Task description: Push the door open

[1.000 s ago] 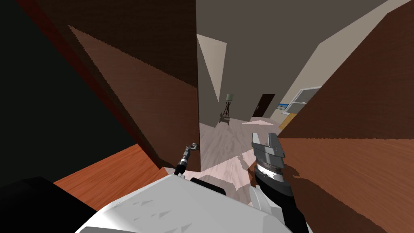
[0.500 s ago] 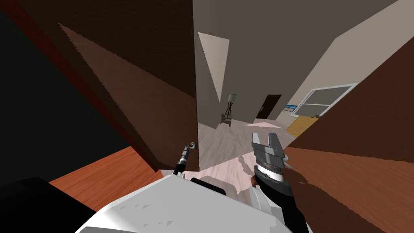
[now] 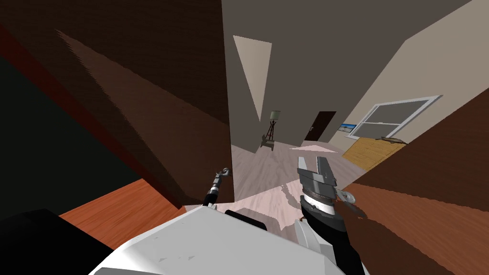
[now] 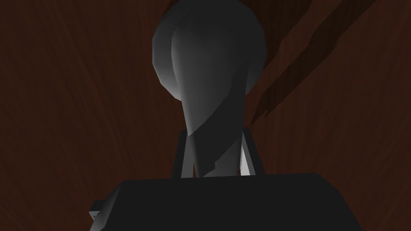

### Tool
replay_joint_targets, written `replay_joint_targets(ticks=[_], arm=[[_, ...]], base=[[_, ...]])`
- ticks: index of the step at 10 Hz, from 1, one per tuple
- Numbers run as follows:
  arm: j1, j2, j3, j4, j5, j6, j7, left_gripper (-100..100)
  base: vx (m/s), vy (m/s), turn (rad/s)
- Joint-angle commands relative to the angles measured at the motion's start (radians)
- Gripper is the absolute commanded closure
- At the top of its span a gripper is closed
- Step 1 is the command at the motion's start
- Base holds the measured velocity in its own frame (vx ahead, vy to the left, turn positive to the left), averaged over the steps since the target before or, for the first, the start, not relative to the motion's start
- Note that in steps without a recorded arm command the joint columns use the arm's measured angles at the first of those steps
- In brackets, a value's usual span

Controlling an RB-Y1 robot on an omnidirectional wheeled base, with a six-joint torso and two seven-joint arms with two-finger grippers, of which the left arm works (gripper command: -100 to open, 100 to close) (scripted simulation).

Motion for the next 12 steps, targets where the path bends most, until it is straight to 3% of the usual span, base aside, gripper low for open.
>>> replay_joint_targets(ticks=[1, 7, 12], arm=[[-0.006, 0.01, 0.02, -0.003, 0.008, -0.004, -0.006, 100], [-0.006, 0.026, 0.09, -0.001, 0.043, -0.006, -0.025, 100], [-0.007, 0.021, 0.156, 0.001, 0.076, -0.008, -0.042, 100]], base=[[0.184, -0.029, 0.051], [0.201, -0.022, 0.05], [0.199, -0.041, 0.073]])
